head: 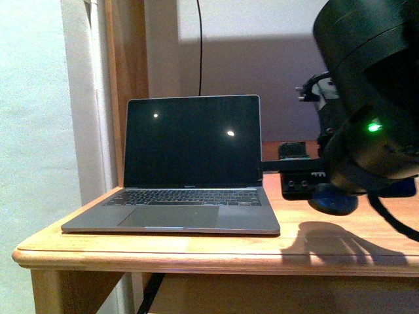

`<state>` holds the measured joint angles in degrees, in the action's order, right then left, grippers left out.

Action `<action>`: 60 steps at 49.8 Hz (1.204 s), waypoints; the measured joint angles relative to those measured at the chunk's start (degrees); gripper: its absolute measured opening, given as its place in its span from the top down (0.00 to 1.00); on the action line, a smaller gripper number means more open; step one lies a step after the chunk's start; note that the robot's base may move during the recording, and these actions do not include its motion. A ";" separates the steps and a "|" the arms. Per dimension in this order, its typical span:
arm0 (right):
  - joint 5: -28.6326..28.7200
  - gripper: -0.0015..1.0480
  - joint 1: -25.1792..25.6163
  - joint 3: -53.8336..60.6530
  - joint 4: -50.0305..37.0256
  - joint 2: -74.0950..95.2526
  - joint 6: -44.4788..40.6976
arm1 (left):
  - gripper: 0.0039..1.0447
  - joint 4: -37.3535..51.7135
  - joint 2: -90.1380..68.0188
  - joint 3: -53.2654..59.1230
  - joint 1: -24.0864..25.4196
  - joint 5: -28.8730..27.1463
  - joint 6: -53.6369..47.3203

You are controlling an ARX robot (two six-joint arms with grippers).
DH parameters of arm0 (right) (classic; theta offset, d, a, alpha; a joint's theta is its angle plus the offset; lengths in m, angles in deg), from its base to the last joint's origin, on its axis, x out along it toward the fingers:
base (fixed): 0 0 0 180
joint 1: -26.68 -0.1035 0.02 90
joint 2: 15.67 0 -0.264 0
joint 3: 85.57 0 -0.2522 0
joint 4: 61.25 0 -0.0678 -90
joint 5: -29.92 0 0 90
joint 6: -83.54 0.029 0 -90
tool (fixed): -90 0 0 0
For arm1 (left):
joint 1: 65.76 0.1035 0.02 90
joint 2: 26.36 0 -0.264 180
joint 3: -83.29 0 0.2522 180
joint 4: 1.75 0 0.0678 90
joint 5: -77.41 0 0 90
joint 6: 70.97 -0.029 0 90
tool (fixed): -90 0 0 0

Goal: Place mouse

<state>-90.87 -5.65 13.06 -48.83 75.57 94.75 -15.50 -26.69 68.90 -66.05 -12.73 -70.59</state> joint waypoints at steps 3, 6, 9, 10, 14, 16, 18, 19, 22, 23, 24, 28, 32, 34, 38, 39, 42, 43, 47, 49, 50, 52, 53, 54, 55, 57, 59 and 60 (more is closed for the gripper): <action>-1.36 0.44 -0.02 -2.43 -2.38 3.78 -1.86 | 0.07 0.00 0.00 0.00 0.00 0.00 0.00; -2.34 0.44 0.35 -4.74 -3.78 7.37 -3.34 | 0.07 0.02 0.00 0.00 0.00 0.00 0.00; -2.84 0.44 0.83 -6.51 -4.63 9.94 -4.79 | 0.07 0.00 0.00 0.00 0.00 0.00 0.00; -2.91 0.44 0.92 -6.78 -4.70 10.34 -4.98 | 0.07 0.02 0.00 0.00 0.00 0.00 0.00; -3.30 0.44 1.68 -8.90 -5.11 12.98 -6.78 | 0.07 0.00 0.00 0.00 0.00 0.00 0.00; -3.28 0.44 1.90 -9.35 -5.09 13.51 -7.63 | 0.07 0.02 0.00 0.00 0.00 0.00 0.00; -3.30 0.44 1.99 -9.53 -5.11 13.77 -8.13 | 0.07 0.00 0.00 0.00 0.00 0.00 0.00; -3.34 0.44 2.03 -9.68 -5.11 13.90 -8.37 | 0.07 0.00 0.00 0.00 0.00 -0.02 0.00; -3.39 0.44 2.10 -9.86 -5.44 14.16 -9.18 | 0.07 0.02 0.00 0.00 0.00 0.00 0.00; -3.43 0.43 2.12 -10.03 -5.44 14.29 -9.62 | 0.07 0.02 0.00 0.00 0.00 0.00 -0.02; -3.58 0.39 2.19 -10.16 -5.46 14.47 -9.62 | 0.07 0.02 0.00 0.00 0.00 0.00 -0.02; -3.98 0.22 2.47 -10.95 -5.75 15.04 -10.56 | 0.07 0.02 0.00 0.00 0.00 0.00 0.00; -4.00 0.08 3.13 -10.97 -6.45 15.08 -10.88 | 0.07 0.00 0.00 0.00 0.00 0.00 0.00; -3.91 0.06 3.58 -10.97 -6.84 15.08 -10.88 | 0.07 0.02 0.00 0.00 0.00 0.00 0.00; -3.34 0.07 4.52 -10.91 -6.84 14.86 -10.80 | 0.07 0.02 0.00 0.00 0.00 0.00 0.00; -2.89 0.07 4.72 -10.78 -6.82 14.71 -10.78 | 0.07 0.02 0.00 0.00 0.00 0.00 0.00; -1.05 0.07 5.73 -9.49 -6.80 12.92 -10.54 | 0.07 0.00 0.00 0.00 0.00 0.00 0.00; 0.13 0.07 6.03 -8.92 -6.80 12.11 -10.43 | 0.07 0.02 0.00 0.00 0.00 0.00 0.00; 6.36 0.07 8.13 -4.50 -6.40 5.95 -8.96 | 0.07 0.02 0.00 0.00 0.00 0.00 -0.02; 9.92 0.07 9.42 -2.03 -6.27 2.47 -8.55 | 0.07 0.00 0.00 0.00 0.00 0.00 0.00; 11.50 0.07 10.05 -0.92 -6.21 0.92 -8.33 | 0.07 0.02 0.00 0.00 0.00 0.00 0.00; 17.03 0.07 12.15 2.58 -5.57 -3.74 -7.67 | 0.07 0.02 0.00 0.00 0.00 0.00 0.00; 18.23 0.07 12.81 3.65 -5.51 -5.03 -7.61 | 0.07 0.00 0.00 0.00 0.00 0.00 0.00; 21.77 0.07 14.21 5.81 -5.16 -7.61 -7.50 | 0.07 0.02 0.00 0.00 0.00 0.00 0.00; 25.46 0.07 15.45 7.61 -4.70 -9.75 -7.37 | 0.07 0.02 0.00 0.00 0.00 0.00 0.00; 31.45 0.07 17.99 10.97 -4.02 -13.46 -7.37 | 0.07 0.02 0.00 0.00 0.00 0.00 0.00; 35.39 0.07 19.85 13.16 -3.67 -15.74 -7.41 | 0.07 0.00 0.00 0.00 0.00 0.00 0.00; 38.10 0.07 21.16 14.58 -3.39 -17.18 -7.43 | 0.07 0.02 0.00 0.00 0.00 0.00 0.00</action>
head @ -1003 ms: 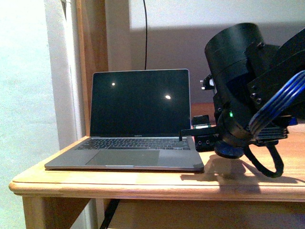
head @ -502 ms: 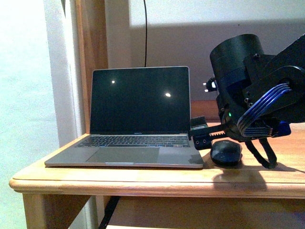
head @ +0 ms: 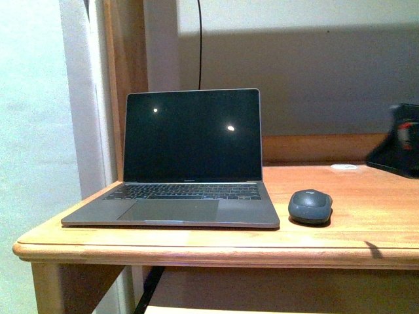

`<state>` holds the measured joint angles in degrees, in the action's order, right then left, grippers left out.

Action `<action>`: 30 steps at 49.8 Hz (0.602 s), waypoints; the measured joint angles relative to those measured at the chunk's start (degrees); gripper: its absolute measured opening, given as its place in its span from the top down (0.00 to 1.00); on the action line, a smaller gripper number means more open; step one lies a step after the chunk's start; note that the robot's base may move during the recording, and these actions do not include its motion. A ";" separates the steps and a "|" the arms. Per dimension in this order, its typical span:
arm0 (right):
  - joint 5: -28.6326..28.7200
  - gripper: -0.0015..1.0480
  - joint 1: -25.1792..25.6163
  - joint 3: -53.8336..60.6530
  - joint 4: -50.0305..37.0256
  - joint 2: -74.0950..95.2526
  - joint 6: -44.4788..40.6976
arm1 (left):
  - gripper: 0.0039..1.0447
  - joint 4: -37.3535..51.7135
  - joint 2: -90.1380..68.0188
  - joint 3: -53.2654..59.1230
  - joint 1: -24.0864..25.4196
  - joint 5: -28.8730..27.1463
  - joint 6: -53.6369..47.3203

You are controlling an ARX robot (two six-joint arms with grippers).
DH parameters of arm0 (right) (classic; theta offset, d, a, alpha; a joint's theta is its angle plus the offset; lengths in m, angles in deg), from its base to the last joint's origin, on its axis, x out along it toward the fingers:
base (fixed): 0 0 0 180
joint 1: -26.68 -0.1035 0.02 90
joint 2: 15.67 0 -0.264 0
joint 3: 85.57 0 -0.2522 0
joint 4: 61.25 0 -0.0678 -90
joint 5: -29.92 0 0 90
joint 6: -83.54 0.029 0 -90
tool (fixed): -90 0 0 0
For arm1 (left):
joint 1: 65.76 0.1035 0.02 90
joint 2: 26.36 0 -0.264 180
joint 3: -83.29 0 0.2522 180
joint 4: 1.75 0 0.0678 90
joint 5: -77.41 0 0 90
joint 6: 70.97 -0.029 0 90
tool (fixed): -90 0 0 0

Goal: Place mouse

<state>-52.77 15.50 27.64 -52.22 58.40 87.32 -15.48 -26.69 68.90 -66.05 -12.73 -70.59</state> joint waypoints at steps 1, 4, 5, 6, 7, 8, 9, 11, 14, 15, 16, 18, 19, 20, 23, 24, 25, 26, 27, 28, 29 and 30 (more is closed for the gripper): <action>2.71 0.07 1.40 1.36 0.31 -1.40 -0.02 | 0.07 -0.02 0.00 0.00 0.00 0.00 0.00; 9.46 0.07 5.11 4.70 0.92 -4.52 -0.63 | 0.07 0.00 0.00 0.00 0.00 0.00 0.00; 12.72 0.07 7.06 6.25 1.20 -5.90 -1.11 | 0.07 0.00 0.00 0.00 0.00 0.00 0.00; 16.04 0.07 9.16 7.89 1.68 -7.26 -1.68 | 0.07 0.00 0.00 0.00 0.00 0.00 0.00; 17.99 0.07 10.82 9.09 2.14 -8.22 -2.23 | 0.07 0.00 0.00 0.00 0.00 0.00 0.00; 21.14 0.07 12.46 10.27 2.60 -9.11 -3.06 | 0.07 0.00 0.00 0.00 0.00 0.00 0.00; 23.54 0.07 14.10 11.43 3.15 -9.92 -3.69 | 0.07 0.00 0.00 0.00 0.00 0.00 0.00; 28.13 0.07 17.35 13.60 4.39 -11.34 -5.51 | 0.07 0.00 0.00 0.00 0.00 0.00 0.00; 36.26 0.07 22.97 17.09 8.07 -12.87 -10.32 | 0.07 0.00 0.00 0.00 0.00 0.00 0.00; 38.82 0.07 24.94 18.32 9.55 -13.05 -12.48 | 0.07 0.00 0.00 0.00 0.00 0.00 0.00; 39.28 0.07 25.29 18.56 9.81 -13.05 -12.87 | 0.07 0.00 0.00 0.00 0.00 0.00 0.00; 42.07 0.07 27.65 19.98 11.65 -13.00 -15.91 | 0.07 -0.02 0.00 0.00 0.00 0.00 0.00; 43.32 0.07 28.74 20.63 12.59 -12.90 -17.46 | 0.07 -0.02 0.00 0.00 0.00 -0.02 0.00; 44.81 0.07 30.23 21.49 13.94 -12.66 -19.39 | 0.07 0.00 0.00 0.00 0.00 -0.02 0.00; 47.47 0.07 33.09 22.75 16.79 -12.02 -25.14 | 0.07 0.00 0.00 0.00 0.00 0.00 0.00; 48.37 0.07 33.79 22.88 17.70 -11.80 -26.60 | 0.07 0.00 0.00 0.00 0.00 0.00 0.00; 49.51 0.07 34.67 22.97 18.95 -11.47 -28.72 | 0.07 -0.02 0.00 0.00 0.00 0.00 0.00; 50.05 0.07 35.15 23.02 19.80 -11.32 -30.14 | 0.07 0.00 0.00 0.00 0.00 -0.02 0.00; 50.34 0.07 35.34 23.02 20.24 -11.23 -30.77 | 0.07 -0.02 0.00 0.00 0.00 0.00 0.00; 50.99 0.07 35.80 23.02 21.29 -11.04 -31.91 | 0.07 0.00 0.00 0.00 0.00 0.00 0.00; 51.67 0.07 36.11 23.02 22.45 -10.91 -33.35 | 0.07 -0.02 0.00 0.00 0.00 0.00 0.00; 51.95 0.07 36.26 23.02 23.04 -10.80 -34.47 | 0.07 0.00 0.00 0.00 0.00 0.00 0.00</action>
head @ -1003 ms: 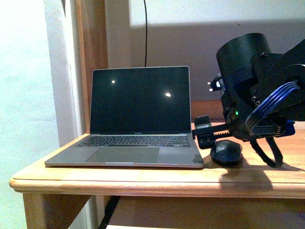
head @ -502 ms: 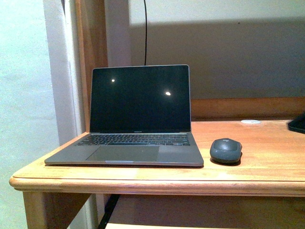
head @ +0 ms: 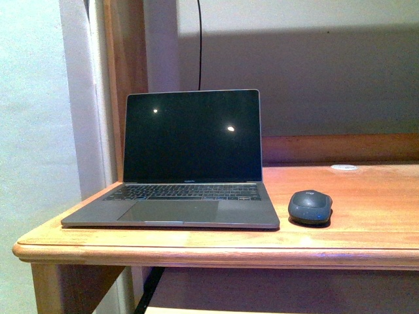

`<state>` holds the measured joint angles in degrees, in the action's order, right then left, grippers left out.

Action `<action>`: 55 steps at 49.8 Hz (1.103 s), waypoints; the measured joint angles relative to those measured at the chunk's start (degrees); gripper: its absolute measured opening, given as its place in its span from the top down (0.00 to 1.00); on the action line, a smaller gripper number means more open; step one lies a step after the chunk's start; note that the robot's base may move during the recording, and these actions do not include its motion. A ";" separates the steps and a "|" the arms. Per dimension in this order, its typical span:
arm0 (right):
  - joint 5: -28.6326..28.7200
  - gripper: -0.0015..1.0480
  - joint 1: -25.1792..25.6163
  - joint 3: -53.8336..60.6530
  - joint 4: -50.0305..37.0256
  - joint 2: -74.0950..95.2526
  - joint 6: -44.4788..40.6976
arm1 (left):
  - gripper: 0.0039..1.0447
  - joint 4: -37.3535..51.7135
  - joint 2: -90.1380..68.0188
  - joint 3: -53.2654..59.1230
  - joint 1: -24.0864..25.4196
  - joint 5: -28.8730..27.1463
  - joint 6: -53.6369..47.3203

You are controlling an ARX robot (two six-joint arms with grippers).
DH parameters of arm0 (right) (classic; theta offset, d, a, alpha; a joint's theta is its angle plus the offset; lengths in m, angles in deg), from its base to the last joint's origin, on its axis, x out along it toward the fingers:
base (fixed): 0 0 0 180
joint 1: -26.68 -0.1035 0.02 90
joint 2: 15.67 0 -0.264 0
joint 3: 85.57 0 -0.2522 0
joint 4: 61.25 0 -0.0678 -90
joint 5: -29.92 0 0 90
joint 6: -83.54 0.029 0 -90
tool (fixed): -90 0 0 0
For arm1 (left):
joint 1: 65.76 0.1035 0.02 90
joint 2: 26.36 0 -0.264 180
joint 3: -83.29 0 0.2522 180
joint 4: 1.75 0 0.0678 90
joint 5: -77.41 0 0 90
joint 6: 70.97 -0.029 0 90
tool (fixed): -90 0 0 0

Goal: Place mouse

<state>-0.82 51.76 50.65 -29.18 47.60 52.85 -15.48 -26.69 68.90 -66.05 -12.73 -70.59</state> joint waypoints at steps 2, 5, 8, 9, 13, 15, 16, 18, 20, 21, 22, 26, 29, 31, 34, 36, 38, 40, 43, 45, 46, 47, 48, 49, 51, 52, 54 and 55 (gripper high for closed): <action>0.66 0.07 0.37 0.02 2.40 0.35 -2.89 | 0.07 0.00 0.00 0.00 0.00 0.00 0.00; 0.72 0.07 0.66 0.11 5.29 1.18 -7.63 | 0.07 0.00 0.00 0.00 0.00 0.00 0.00; 0.55 0.07 0.66 0.35 6.43 1.88 -10.23 | 0.07 0.00 0.00 0.00 0.00 0.00 0.00; 0.50 0.07 0.66 0.48 6.69 2.21 -11.30 | 0.07 0.00 0.00 0.00 0.00 0.00 0.00; -0.52 0.07 0.35 1.46 5.73 3.78 -15.39 | 0.07 0.00 0.00 0.00 0.00 0.00 0.00; -1.09 0.07 -0.02 1.81 5.33 4.13 -16.39 | 0.07 0.00 0.00 0.00 0.00 0.00 0.00; -1.38 0.07 -0.31 2.12 4.90 4.35 -16.70 | 0.07 0.00 0.00 0.00 0.00 0.00 0.00; -2.60 0.07 -1.16 3.30 3.15 5.01 -16.96 | 0.07 0.00 0.00 0.00 0.00 0.00 0.00; -3.76 0.07 -2.16 4.37 1.03 5.90 -16.87 | 0.07 0.00 0.00 0.00 0.00 0.00 0.00; -4.52 0.07 -2.73 4.81 0.00 6.25 -16.61 | 0.07 0.00 0.00 0.00 0.00 0.00 -0.02; -4.96 0.07 -3.30 5.27 -1.11 6.47 -16.41 | 0.07 0.00 0.00 0.00 0.00 0.00 0.00; -6.03 0.07 -5.46 6.58 -5.25 7.08 -14.78 | 0.07 -0.02 0.00 0.00 0.00 -0.02 0.00; -6.93 0.07 -6.97 7.54 -8.46 7.41 -12.98 | 0.07 0.00 0.00 0.00 0.00 0.00 0.00; -7.65 0.07 -8.33 8.15 -10.95 7.65 -11.17 | 0.07 0.00 0.00 0.00 0.00 0.00 0.00; -8.72 0.07 -10.23 8.61 -13.94 8.07 -8.63 | 0.07 -0.02 0.00 0.00 0.00 0.00 0.00; -9.38 0.07 -11.37 8.90 -15.82 8.35 -7.26 | 0.07 0.00 0.00 0.00 0.00 0.00 0.00; -10.19 0.07 -12.59 9.11 -17.84 8.63 -5.68 | 0.07 0.00 0.00 0.00 0.00 0.00 0.00; -10.84 0.07 -13.79 9.22 -19.71 8.98 -4.39 | 0.07 -0.02 0.00 0.00 0.00 0.00 0.00; -12.37 0.07 -16.17 9.27 -23.37 9.75 -0.94 | 0.07 0.00 0.00 0.00 0.00 0.00 0.00; -13.53 0.07 -18.49 9.27 -26.64 10.45 1.60 | 0.07 -0.02 0.00 0.00 0.00 0.00 0.00; -14.05 0.07 -19.37 9.27 -27.74 10.73 2.71 | 0.07 -0.02 0.00 0.00 0.00 0.00 0.00; -14.56 0.07 -20.48 9.22 -29.14 11.13 3.61 | 0.07 -0.02 0.00 0.00 0.00 0.00 -0.02; -15.34 0.07 -21.55 9.18 -30.42 11.58 4.74 | 0.07 -0.02 0.00 0.00 0.00 0.00 0.00; -15.67 0.07 -22.21 9.14 -31.26 11.96 5.46 | 0.07 0.00 0.00 0.00 0.00 0.00 0.00; -16.59 0.07 -23.50 8.96 -32.85 12.74 6.75 | 0.07 -0.02 0.00 0.00 0.00 0.00 0.00; -17.42 0.07 -24.33 8.79 -33.86 13.31 7.89 | 0.07 0.00 0.00 0.00 0.00 0.00 0.00; -18.82 0.07 -25.97 8.26 -35.71 14.62 9.44 | 0.07 -0.02 0.00 0.00 0.00 0.00 0.00; -19.96 0.07 -27.17 7.69 -37.05 15.67 10.67 | 0.07 0.00 0.00 0.00 0.00 0.00 0.00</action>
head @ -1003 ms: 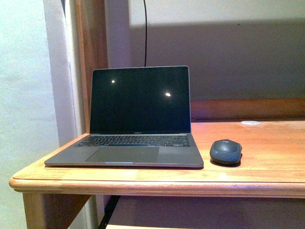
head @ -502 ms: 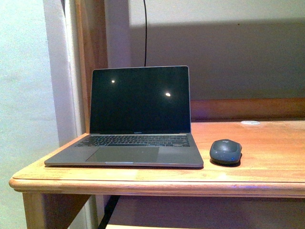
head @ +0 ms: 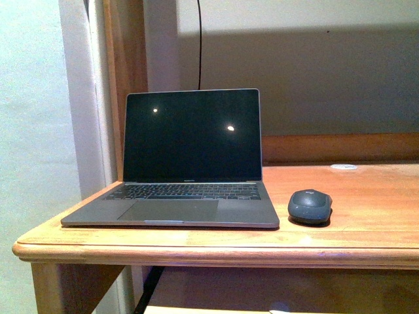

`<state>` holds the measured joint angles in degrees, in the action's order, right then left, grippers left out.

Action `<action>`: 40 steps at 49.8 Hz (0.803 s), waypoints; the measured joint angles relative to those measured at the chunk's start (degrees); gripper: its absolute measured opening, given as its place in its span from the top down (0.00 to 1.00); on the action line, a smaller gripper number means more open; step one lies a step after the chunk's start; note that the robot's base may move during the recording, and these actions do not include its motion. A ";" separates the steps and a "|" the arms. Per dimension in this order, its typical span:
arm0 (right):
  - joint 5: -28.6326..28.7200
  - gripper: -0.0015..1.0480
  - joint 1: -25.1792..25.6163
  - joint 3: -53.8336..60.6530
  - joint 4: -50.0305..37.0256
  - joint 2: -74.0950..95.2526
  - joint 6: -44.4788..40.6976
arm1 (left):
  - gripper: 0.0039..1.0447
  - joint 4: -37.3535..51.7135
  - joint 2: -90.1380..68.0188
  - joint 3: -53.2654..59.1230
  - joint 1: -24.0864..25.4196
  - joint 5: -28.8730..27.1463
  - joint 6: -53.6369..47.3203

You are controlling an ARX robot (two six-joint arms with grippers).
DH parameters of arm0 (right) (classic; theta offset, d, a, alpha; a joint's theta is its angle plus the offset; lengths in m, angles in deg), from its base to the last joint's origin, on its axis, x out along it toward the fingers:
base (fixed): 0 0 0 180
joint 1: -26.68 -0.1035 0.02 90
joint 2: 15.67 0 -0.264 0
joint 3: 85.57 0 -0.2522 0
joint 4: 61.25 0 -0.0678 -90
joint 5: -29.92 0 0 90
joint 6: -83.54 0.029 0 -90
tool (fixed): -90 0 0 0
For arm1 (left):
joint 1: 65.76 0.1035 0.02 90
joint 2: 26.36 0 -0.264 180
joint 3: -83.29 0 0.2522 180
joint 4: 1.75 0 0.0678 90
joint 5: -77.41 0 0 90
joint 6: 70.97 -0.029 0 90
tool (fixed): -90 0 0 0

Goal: Place mouse

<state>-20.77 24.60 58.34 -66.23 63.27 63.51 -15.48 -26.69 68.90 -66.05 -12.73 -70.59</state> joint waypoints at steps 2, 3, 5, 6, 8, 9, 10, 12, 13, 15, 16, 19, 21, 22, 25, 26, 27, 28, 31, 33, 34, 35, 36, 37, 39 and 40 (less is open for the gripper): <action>-1.79 0.07 -1.88 -1.18 -1.97 1.77 1.68 | 0.07 0.00 0.00 0.00 0.00 0.00 0.00; -2.43 0.07 -2.64 -1.70 -2.80 2.49 2.43 | 0.07 0.00 0.00 0.00 0.00 0.00 0.00; -4.20 0.07 -4.48 -2.95 -4.90 4.35 3.63 | 0.07 0.00 0.00 0.00 0.00 0.00 0.00; -4.87 0.07 -5.20 -3.54 -5.64 5.11 4.22 | 0.07 -0.02 0.00 0.00 0.00 0.00 0.00; -6.67 0.07 -6.86 -4.98 -7.34 7.08 5.64 | 0.07 0.00 0.00 0.00 0.00 0.00 0.00; -7.69 0.07 -7.76 -5.99 -8.13 8.22 6.25 | 0.07 0.00 0.00 0.00 0.00 0.00 0.00; -8.39 0.07 -8.31 -6.64 -8.61 8.96 7.06 | 0.07 0.00 0.00 0.00 0.00 0.00 0.00; -9.90 0.07 -9.55 -8.35 -9.73 10.67 8.26 | 0.07 -0.02 0.00 0.00 0.00 0.00 0.00; -10.47 0.07 -10.01 -9.05 -10.14 11.28 8.63 | 0.07 -0.02 0.00 0.00 0.00 0.00 0.00; -11.82 0.07 -11.04 -10.75 -11.02 12.63 9.97 | 0.07 0.00 0.00 0.00 0.00 0.00 0.00; -12.52 0.07 -11.61 -11.76 -11.45 13.35 10.47 | 0.07 -0.02 0.00 0.00 0.00 0.00 0.00; -14.01 0.07 -12.48 -13.40 -12.41 14.88 12.20 | 0.07 -0.02 0.00 0.00 0.00 0.00 0.00; -14.51 0.07 -13.09 -14.05 -12.96 16.22 13.25 | 0.07 0.00 0.00 0.00 0.00 0.00 0.00; -14.80 0.07 -13.40 -14.29 -13.22 16.76 13.70 | 0.07 0.00 0.00 0.00 0.00 0.00 0.00; -16.04 0.07 -14.64 -15.15 -13.86 18.47 15.26 | 0.07 0.00 0.00 0.00 0.00 0.00 0.00; -16.04 0.07 -14.86 -15.34 -13.86 18.78 15.67 | 0.07 0.00 0.00 0.00 0.00 0.00 0.00; -15.96 0.07 -14.97 -15.47 -13.86 19.12 16.04 | 0.07 0.00 0.02 0.00 0.00 -0.02 0.00; -16.22 0.07 -15.10 -15.47 -13.84 19.30 16.31 | 0.07 0.00 0.02 0.00 0.00 -0.02 0.00; -15.98 0.07 -15.04 -15.50 -13.77 18.99 16.96 | 0.07 -0.02 0.02 0.00 0.00 -0.02 0.00; -15.47 0.07 -14.69 -15.47 -13.38 18.29 17.33 | 0.07 -0.02 0.02 0.00 0.00 0.00 0.00; -14.73 0.07 -14.16 -15.37 -12.79 17.31 17.49 | 0.07 -0.02 0.02 0.00 0.00 0.00 0.00; -14.21 0.07 -13.79 -15.26 -12.37 16.61 17.51 | 0.07 0.00 0.02 0.00 0.00 0.00 0.00; -13.53 0.07 -12.98 -14.91 -11.58 15.19 17.40 | 0.07 0.00 0.02 0.00 0.00 -0.02 0.00; -13.18 0.07 -12.35 -14.58 -10.80 13.94 17.16 | 0.07 0.00 0.02 0.00 0.00 0.00 0.00; -12.33 0.07 -10.34 -13.81 -8.57 10.58 16.74 | 0.07 0.00 0.02 0.00 0.00 0.00 0.00; -11.69 0.07 -9.25 -13.35 -7.63 8.90 16.63 | 0.07 0.00 0.02 0.00 0.00 -0.02 0.00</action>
<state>-32.47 15.35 44.99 -73.86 72.17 80.15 -15.48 -26.67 68.90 -66.05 -12.75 -70.59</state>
